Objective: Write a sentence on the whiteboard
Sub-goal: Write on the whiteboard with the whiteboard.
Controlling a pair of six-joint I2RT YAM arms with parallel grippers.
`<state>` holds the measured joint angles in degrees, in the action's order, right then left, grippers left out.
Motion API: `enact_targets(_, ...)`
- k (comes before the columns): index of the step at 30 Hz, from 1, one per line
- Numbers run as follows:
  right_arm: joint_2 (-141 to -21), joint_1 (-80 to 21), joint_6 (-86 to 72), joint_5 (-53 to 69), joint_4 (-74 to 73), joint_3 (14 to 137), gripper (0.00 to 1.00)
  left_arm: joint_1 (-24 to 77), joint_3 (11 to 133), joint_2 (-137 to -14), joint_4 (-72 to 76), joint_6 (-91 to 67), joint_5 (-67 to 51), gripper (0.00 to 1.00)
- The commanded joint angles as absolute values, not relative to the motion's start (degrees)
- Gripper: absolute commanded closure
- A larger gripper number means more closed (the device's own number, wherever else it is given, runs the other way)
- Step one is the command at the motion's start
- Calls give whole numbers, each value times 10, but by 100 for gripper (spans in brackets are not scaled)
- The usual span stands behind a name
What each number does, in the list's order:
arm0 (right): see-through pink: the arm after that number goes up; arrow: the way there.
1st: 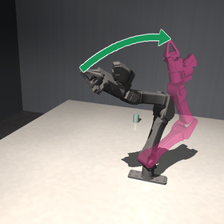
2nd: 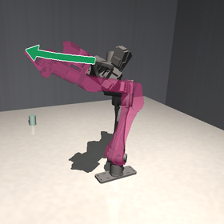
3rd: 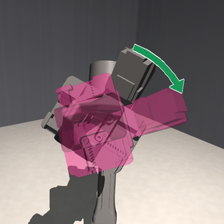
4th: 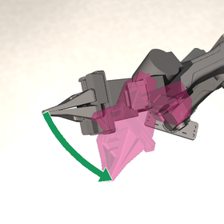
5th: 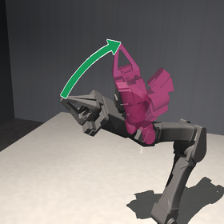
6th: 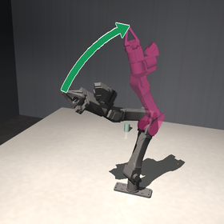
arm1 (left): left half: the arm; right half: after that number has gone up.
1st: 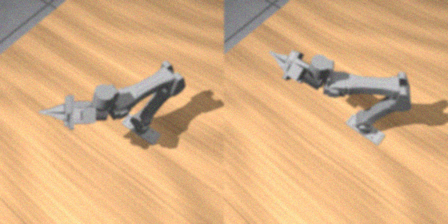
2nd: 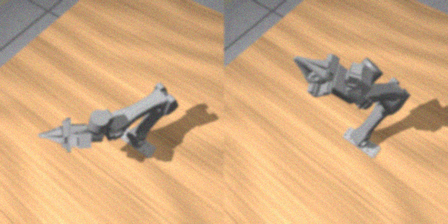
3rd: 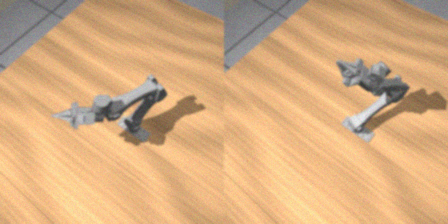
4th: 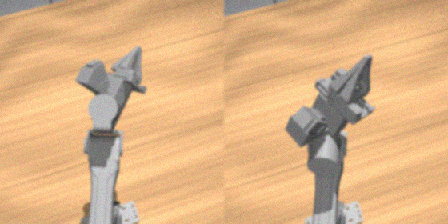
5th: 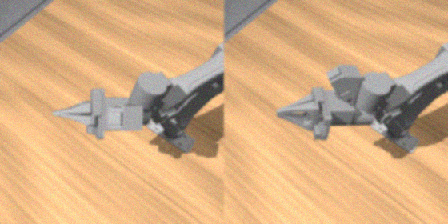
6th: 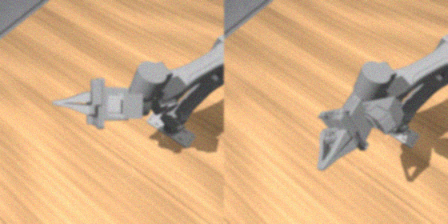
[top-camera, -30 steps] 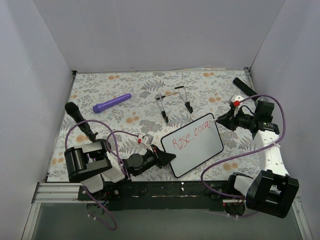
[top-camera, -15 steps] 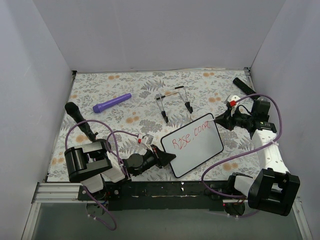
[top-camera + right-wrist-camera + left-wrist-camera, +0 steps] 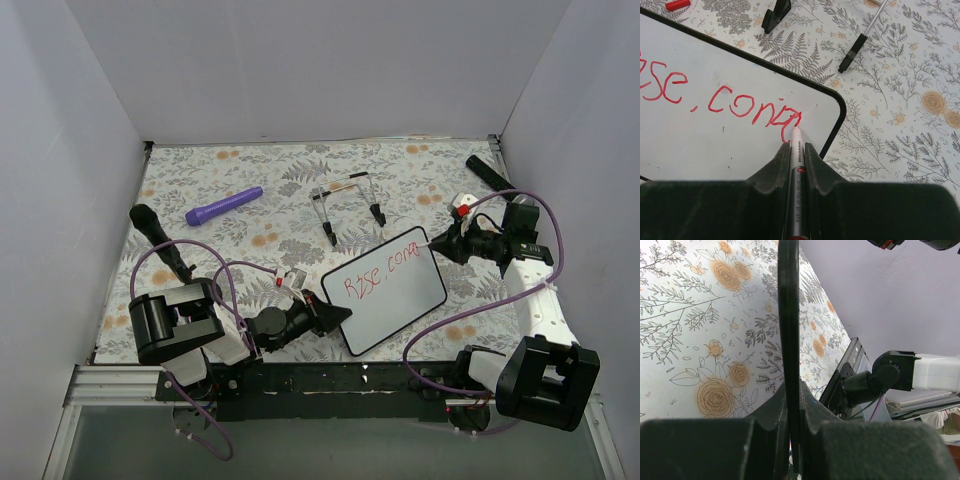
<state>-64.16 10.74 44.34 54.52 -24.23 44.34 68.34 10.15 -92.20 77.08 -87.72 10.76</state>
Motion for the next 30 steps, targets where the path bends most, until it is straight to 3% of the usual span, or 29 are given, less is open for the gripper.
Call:
enact_targets(1, -638, 105, 465, 536, -266, 436, 99, 685, 92, -931, 886, -842, 88, 100)
enact_targets(30, -641, 105, 385, 518, -166, 460, 99, 685, 97, -940, 889, -842, 82, 100)
